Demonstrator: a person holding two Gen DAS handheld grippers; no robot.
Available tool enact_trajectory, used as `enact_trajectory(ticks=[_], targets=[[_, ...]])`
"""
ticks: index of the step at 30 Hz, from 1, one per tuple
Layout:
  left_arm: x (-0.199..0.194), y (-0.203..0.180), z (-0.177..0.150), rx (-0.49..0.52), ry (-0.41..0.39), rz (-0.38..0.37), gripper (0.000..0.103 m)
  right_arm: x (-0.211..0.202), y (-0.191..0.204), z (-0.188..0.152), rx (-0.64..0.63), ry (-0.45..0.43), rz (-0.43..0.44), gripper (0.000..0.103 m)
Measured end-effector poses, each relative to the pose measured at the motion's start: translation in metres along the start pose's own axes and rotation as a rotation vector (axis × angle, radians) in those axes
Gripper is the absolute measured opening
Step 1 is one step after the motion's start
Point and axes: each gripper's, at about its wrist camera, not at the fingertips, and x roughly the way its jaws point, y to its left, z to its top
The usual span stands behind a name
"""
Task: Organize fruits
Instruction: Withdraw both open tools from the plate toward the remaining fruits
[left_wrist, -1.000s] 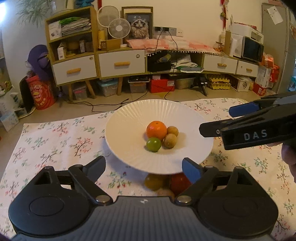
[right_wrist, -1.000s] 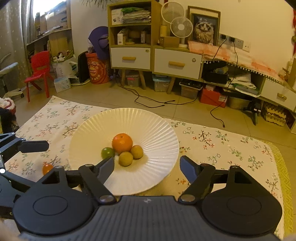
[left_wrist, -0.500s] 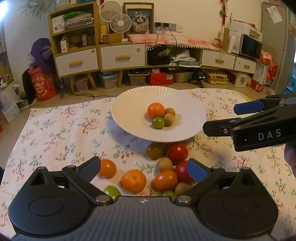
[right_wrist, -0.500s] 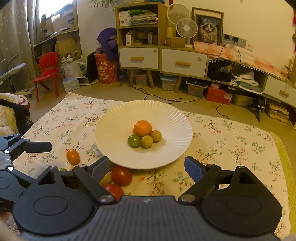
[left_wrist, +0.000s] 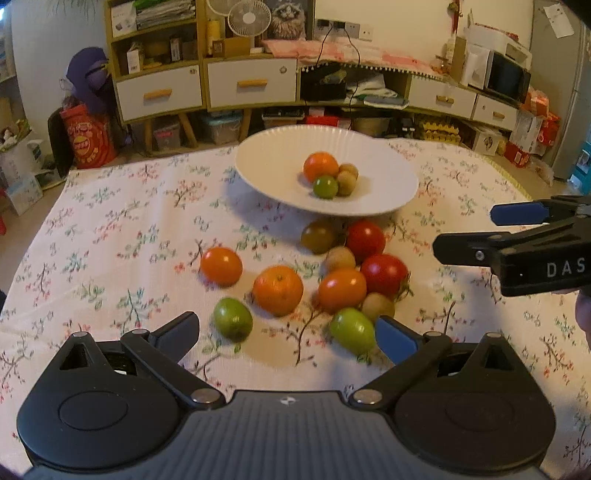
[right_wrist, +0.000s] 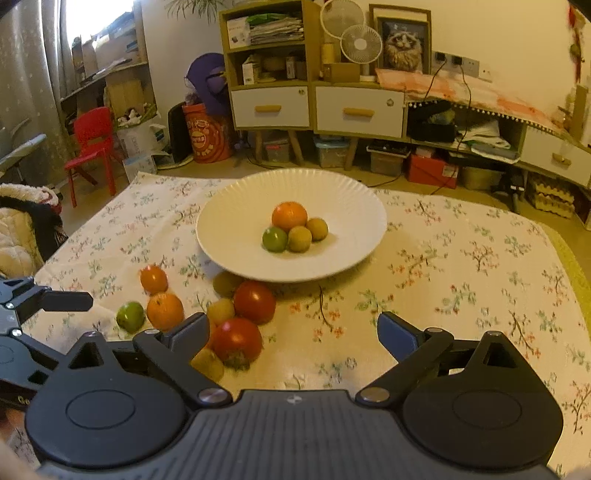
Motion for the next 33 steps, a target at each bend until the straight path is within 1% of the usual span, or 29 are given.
enact_trajectory(ticks=[8, 16, 21, 24, 27, 30, 32, 33], targets=[[0.0, 0.006, -0.016, -0.011, 0.033, -0.001, 0.1, -0.006, 0.001, -0.013, -0.031, 0.004, -0.04, 0.098], [-0.003, 0.021, -0.033, -0.039, 0.053, 0.0, 0.1, -0.004, 0.008, -0.021, -0.071, 0.021, -0.034, 0.098], [-0.002, 0.023, -0.036, -0.031, 0.056, -0.008, 0.1, 0.003, 0.011, -0.025, -0.085, 0.051, -0.028, 0.098], [0.0, 0.023, -0.035, -0.04, 0.044, -0.029, 0.1, 0.007, 0.013, -0.027, -0.079, 0.069, -0.026, 0.098], [0.0, 0.018, -0.034, -0.042, 0.017, -0.073, 0.099, 0.01, 0.011, -0.028, -0.06, 0.081, -0.023, 0.098], [0.002, 0.01, -0.033, -0.043, -0.002, -0.121, 0.095, 0.01, 0.009, -0.028, -0.047, 0.084, -0.026, 0.097], [0.004, 0.004, -0.031, -0.035, -0.016, -0.146, 0.085, 0.01, 0.008, -0.027, -0.038, 0.085, -0.024, 0.097], [0.005, 0.0, -0.029, -0.028, -0.021, -0.156, 0.083, 0.01, 0.008, -0.027, -0.034, 0.085, -0.023, 0.097]])
